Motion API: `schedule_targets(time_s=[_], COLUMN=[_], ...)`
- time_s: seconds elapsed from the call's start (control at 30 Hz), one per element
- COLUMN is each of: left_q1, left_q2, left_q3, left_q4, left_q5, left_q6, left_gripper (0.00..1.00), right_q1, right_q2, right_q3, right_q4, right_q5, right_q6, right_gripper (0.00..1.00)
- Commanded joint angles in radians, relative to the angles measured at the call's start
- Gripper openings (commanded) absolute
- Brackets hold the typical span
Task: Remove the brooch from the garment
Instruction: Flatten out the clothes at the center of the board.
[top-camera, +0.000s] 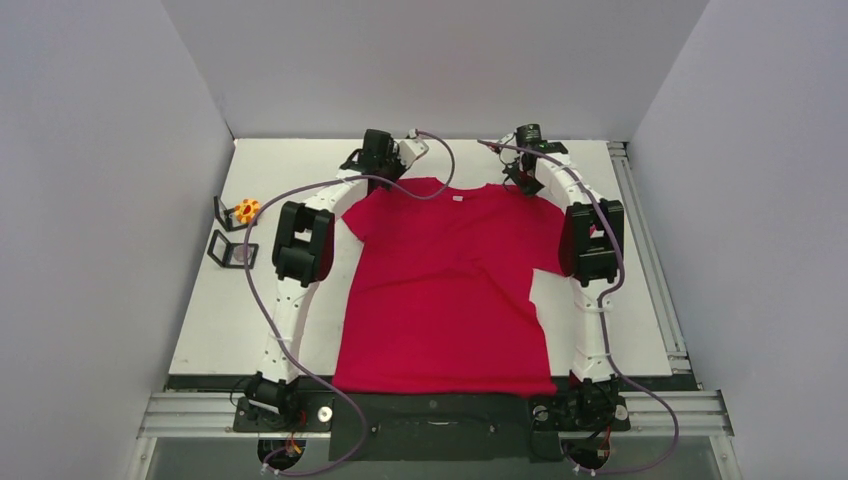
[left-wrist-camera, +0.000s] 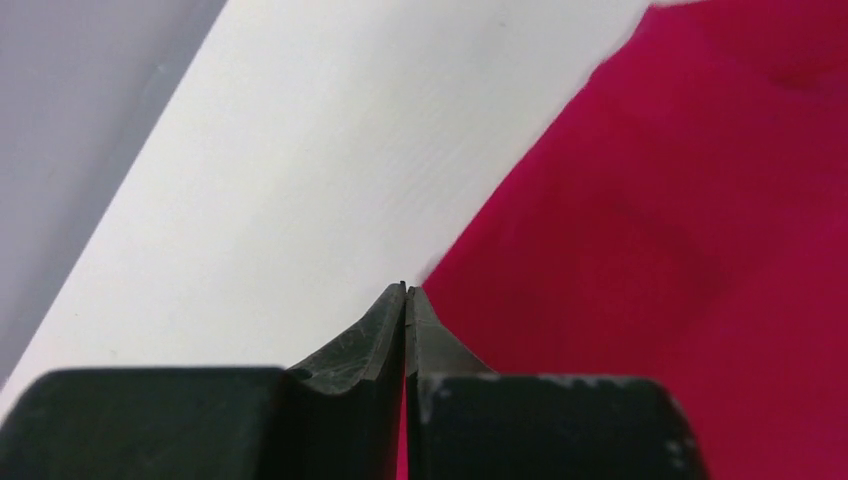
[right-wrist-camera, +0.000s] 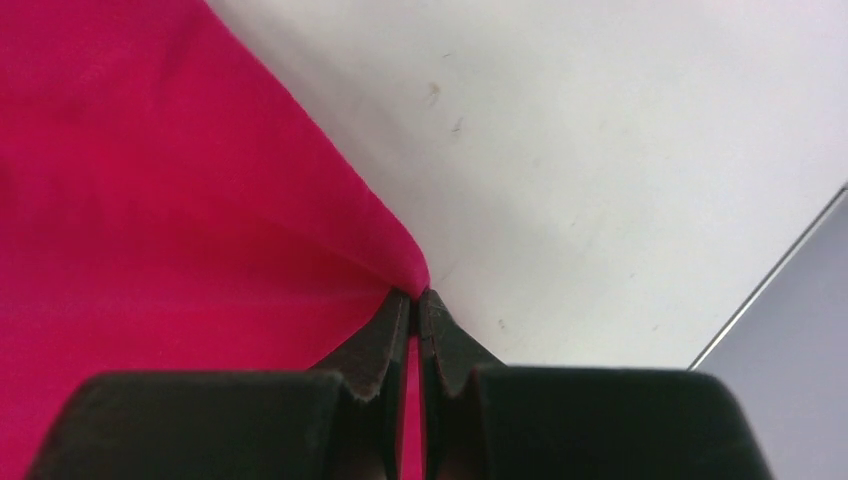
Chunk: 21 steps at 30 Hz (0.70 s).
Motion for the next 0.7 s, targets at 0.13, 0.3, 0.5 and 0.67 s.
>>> schedule_targets(time_s=[0.13, 0.3, 0.5, 0.67], left_q1=[0.036, 0.052, 0.158, 0.252], left_q2=[0.119, 0.148, 0.019, -0.133], left_q3=[0.191, 0.325, 0.296, 0.06], left_q4=[0.125, 0.065, -0.089, -0.14], left_q5=[-0.094, -0.077, -0.019, -0.012], left_q6=[-0.002, -0.1, -0.439, -0.775], left_gripper=[0.0, 0.25, 0.8, 0.81], right_q1=[-0.017, -0.02, -0.023, -0.023], right_q2=[0.059, 0.069, -0.01, -0.094], right_q3=[0.102, 0.127, 0.072, 0.04], right_q4=[0.181, 0.207, 0.162, 0.134], right_q5=[0.237, 0.269, 0.178, 0.099], right_q6=[0.027, -0.002, 0.023, 0.065], right_gripper=[0.0, 0.16, 0.54, 0.62])
